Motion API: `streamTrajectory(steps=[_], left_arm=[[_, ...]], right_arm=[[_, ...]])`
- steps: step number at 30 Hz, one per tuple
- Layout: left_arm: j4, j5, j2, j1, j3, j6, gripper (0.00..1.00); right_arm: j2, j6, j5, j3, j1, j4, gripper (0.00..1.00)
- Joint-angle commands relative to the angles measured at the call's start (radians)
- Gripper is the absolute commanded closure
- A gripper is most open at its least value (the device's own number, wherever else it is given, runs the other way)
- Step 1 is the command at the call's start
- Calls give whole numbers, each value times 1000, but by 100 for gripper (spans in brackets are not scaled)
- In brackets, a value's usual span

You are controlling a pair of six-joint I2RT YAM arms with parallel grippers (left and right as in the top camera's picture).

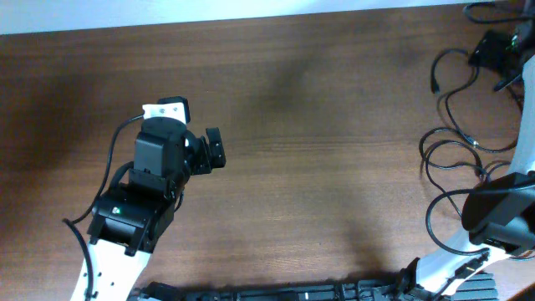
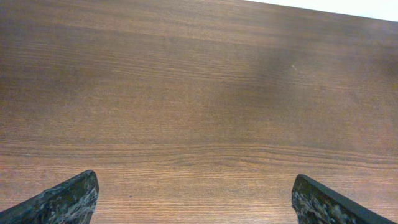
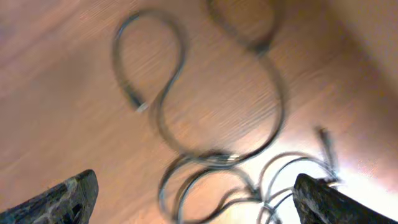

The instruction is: Untangle cables

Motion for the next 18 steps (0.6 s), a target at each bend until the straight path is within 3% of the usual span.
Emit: streamTrajectory(steps=[1,4,12,18], left_arm=[[2,-11,-5,2,2,0,1],[2,-11,-5,2,2,0,1],[2,-11,-5,2,2,0,1],[2,-11,-5,2,2,0,1]], right_arm=[[-37,-146,-338,10,11,-45,1],[-103,-253,-473,10,66,-97,1],[-346,-209,-473,10,384,-216,1],[-354,-209,-469,10,547,-217,1]])
